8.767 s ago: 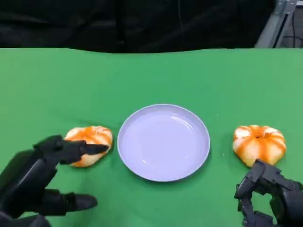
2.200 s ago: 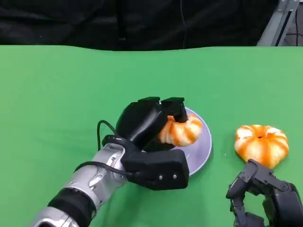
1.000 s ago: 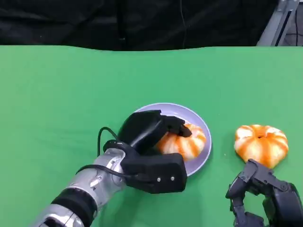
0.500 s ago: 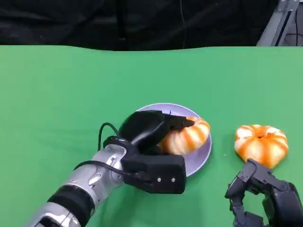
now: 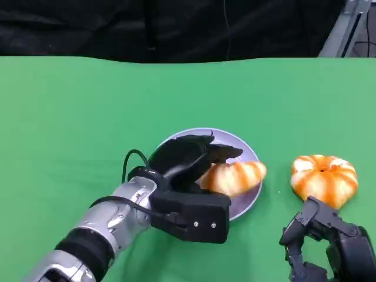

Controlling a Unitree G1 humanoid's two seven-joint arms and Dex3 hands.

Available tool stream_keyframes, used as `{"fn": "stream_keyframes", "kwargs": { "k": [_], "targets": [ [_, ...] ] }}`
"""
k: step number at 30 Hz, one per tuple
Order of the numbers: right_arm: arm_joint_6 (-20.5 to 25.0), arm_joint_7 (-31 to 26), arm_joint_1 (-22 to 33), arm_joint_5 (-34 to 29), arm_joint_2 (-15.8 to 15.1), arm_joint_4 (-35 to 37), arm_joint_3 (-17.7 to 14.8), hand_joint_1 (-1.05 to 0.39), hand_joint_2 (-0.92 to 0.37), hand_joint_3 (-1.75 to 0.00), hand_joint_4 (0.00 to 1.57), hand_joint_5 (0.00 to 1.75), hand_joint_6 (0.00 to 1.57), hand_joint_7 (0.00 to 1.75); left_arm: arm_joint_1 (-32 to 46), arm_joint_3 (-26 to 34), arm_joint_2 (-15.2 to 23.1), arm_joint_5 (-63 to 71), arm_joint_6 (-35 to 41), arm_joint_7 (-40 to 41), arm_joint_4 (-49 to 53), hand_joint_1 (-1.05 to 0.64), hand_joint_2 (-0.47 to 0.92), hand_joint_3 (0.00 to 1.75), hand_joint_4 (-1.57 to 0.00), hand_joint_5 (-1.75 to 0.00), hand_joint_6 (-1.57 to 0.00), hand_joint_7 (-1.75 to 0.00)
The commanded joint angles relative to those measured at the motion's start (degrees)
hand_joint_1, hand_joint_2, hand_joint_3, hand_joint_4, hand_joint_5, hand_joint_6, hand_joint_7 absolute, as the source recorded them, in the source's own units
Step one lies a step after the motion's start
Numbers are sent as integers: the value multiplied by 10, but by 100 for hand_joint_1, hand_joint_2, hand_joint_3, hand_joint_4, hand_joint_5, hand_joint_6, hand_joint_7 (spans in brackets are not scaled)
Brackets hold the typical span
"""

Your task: Grasp the bread from the table and place it into the plate.

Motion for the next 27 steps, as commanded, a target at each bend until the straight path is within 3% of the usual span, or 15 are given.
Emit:
{"fn": "stream_keyframes", "kwargs": {
  "k": [1,27],
  "targets": [
    [3,-1,0,5,-6,-2,-3,-14,-58,-105,84,175,75,160,1,1,11,1,-2,-5,-4,-94,92,53,-23,0,-46,0],
    [-7,2,-1,16,-6,4,-4,-12,-57,-106,84,175,75,160,11,5,18,-6,-4,-6,-21,-102,92,56,-21,0,-44,0]
  ]
}}
